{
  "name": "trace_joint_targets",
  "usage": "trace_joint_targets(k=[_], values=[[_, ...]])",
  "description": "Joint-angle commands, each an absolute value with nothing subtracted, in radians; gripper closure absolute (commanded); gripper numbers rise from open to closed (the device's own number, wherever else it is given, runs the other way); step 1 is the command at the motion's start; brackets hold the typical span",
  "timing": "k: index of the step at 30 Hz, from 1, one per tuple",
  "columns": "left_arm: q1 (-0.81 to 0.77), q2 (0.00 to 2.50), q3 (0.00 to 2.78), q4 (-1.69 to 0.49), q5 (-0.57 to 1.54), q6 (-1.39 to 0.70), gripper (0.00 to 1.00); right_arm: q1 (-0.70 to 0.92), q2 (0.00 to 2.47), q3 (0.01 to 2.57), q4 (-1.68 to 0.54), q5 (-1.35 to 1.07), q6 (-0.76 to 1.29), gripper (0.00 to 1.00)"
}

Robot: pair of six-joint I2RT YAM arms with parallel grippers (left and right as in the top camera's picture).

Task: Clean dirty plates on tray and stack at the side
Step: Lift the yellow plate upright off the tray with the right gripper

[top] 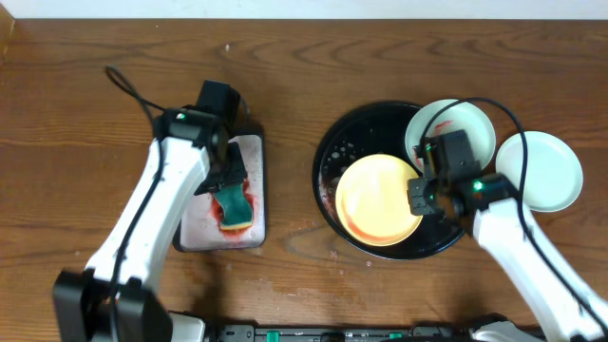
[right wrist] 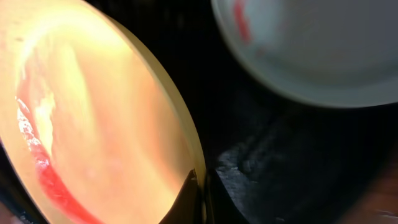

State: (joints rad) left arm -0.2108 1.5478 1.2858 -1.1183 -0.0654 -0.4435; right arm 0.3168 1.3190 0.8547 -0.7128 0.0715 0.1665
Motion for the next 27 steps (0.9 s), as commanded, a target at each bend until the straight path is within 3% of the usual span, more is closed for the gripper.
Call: trace_joint_targets(k=[1,10,19,23,25,27], values=[[-0.206,1.491,1.294,-1.135,-0.063,-0.434,0.55,0.414,1.226,0.855,-0.714,0.381,0.187,0.99],[-0.206,1.372,1.294,-1.227,-0.063,-0.434,0.54,0.624,1.076,0.857,-0.710,0.739,0.186,0.99],[-0.206,1.203,1.294,-1.270,-0.063,-0.434,0.35,0.816,1.060,0.857,-0.710,1.032,0.088,0.99],[-0.206,1.164,1.294,-1.283,-0.063,-0.434,0.33,0.905,1.060,0.857,-0.711,1.113,0.088,0.99],[-0.206,1.158,1.294,-1.283,-0.063,-0.434,0.20,0.945,1.060,0.857,-0.710,1.136,0.088,0.99],[-0.206,1.160,1.294,-1.283,-0.063,-0.434,0.19,0.986,1.060,0.857,-0.711,1.163,0.087,0.99]])
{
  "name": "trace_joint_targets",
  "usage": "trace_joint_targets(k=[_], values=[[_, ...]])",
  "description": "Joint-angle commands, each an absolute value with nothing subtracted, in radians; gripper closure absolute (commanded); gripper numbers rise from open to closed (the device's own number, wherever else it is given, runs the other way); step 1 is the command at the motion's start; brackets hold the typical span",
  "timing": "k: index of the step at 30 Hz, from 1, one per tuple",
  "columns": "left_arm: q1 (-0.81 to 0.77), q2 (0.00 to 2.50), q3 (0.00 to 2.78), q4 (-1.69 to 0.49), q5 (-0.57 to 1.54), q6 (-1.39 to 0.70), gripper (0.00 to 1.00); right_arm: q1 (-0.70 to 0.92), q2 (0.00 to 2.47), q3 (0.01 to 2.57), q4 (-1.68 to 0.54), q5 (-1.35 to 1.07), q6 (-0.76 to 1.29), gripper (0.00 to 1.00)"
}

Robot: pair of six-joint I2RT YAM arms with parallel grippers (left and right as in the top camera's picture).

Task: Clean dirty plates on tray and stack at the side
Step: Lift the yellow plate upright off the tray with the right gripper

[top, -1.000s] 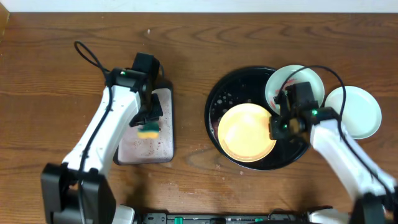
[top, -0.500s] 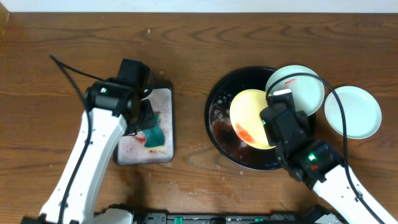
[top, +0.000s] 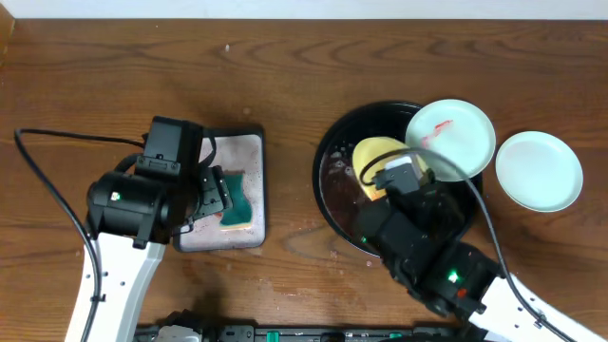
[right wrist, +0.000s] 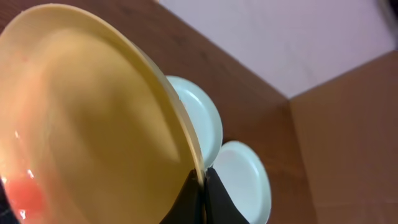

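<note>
A yellow plate (top: 378,157) is held tilted on edge above the round black tray (top: 328,195), with my right gripper (right wrist: 202,185) shut on its rim. Red sauce smears the plate's low edge (right wrist: 18,193). A white plate with a red stain (top: 454,136) rests on the tray's far right rim. A clean white plate (top: 540,171) lies on the table to the right. My left gripper (top: 223,195) is shut on a green and yellow sponge (top: 237,199) over a grey mat (top: 249,152).
The grey mat bears pink stains and lies left of the tray. The tray's floor holds dark wet residue. A cable runs from the left arm toward the table's left edge (top: 19,138). A brown cardboard wall (right wrist: 348,137) stands beyond the plates.
The yellow plate lay flat in the tray with my right gripper on its rim; now it is raised and tipped on edge. My left arm has shifted left and nearer, sponge still over the mat.
</note>
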State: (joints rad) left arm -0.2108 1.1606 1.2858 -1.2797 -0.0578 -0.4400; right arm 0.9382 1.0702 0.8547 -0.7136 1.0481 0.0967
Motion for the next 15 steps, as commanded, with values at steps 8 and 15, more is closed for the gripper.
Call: trace_joint_targets(k=[8,15], values=[[-0.206,1.163,1.294,-1.283,-0.063,-0.434,0.18,1.095,1.060,0.857,-0.690,1.289,-0.038,0.99],[-0.206,1.163,1.294,-1.283,-0.063,-0.434,0.18,1.096,1.060,0.857,-0.688,1.293,-0.062,0.99]])
